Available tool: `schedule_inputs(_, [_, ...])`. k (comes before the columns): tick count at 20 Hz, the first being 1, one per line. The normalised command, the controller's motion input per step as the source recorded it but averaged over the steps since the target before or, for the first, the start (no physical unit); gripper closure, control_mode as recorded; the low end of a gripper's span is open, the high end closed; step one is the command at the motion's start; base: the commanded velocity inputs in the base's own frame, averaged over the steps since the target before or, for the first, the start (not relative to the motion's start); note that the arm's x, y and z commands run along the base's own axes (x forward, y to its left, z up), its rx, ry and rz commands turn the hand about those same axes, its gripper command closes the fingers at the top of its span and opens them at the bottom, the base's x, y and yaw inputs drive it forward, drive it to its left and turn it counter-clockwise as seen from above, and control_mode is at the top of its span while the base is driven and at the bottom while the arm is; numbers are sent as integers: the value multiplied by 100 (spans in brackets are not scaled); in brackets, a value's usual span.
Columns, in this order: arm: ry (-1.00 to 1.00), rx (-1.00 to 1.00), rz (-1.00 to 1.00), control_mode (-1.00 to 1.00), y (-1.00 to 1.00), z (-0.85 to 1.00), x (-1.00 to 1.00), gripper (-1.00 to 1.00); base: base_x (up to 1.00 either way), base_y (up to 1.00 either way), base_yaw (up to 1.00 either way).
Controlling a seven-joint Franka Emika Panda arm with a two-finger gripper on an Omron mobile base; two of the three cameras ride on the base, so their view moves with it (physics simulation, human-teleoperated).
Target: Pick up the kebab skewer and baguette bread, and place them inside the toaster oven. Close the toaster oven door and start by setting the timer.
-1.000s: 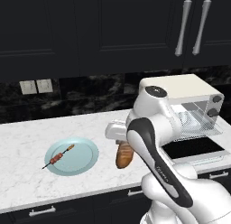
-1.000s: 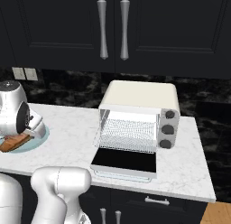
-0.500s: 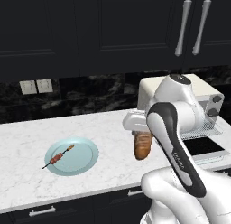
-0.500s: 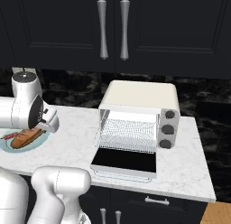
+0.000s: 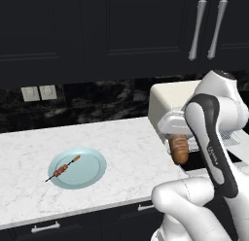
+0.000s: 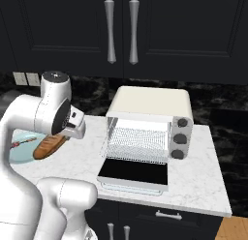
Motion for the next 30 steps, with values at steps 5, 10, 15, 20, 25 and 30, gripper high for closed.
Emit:
schedule_inputs(5, [0,0,5,-100,-60,0,-13,100,0,0,0])
schedule_inputs(10, [9,0,0,-100,-22,8,-18,100,0,0,0])
schedule_inputs(15, [29,1,-2,-100,-36,41,0,100,0,0,0])
schedule_inputs(20, [3,0,-5,-100,-45,0,-13,100,0,0,0])
schedule_inputs(25, [0,0,-11,-100,-61,-2,1,100,0,0,0])
schedule_inputs(30, [-1,0,-41,-100,-39,-20,16,100,0,0,0])
